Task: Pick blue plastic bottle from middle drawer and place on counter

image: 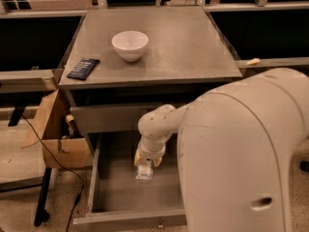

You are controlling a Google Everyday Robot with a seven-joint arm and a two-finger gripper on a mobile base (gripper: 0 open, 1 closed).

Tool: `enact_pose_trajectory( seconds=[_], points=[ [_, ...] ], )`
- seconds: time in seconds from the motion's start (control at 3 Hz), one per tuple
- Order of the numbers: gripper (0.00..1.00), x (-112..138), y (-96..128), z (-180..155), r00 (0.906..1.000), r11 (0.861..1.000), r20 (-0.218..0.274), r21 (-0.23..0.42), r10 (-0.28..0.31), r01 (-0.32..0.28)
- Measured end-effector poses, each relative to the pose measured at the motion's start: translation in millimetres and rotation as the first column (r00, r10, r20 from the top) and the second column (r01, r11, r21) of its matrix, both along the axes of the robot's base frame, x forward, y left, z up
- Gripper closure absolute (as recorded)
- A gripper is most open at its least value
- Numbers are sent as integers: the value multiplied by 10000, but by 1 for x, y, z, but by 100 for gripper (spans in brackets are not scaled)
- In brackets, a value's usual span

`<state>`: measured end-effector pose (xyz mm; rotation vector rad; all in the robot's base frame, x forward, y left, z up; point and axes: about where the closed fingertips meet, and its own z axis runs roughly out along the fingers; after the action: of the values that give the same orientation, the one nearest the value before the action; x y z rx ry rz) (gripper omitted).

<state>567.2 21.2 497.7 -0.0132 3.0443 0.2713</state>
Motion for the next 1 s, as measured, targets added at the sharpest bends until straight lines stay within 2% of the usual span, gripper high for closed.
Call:
enact_pose_trajectory(
  seconds=[0.33,0.67,1.0],
  points=[
    [100,0,-54,35,9960,9877,-509,-1344,731,-794],
    [100,-10,-88,49,9868,9673,-1098,-2113,1194,-1405],
    [100,-20,-122,64,9809,9531,-1395,-2520,1357,-1677]
  ],
)
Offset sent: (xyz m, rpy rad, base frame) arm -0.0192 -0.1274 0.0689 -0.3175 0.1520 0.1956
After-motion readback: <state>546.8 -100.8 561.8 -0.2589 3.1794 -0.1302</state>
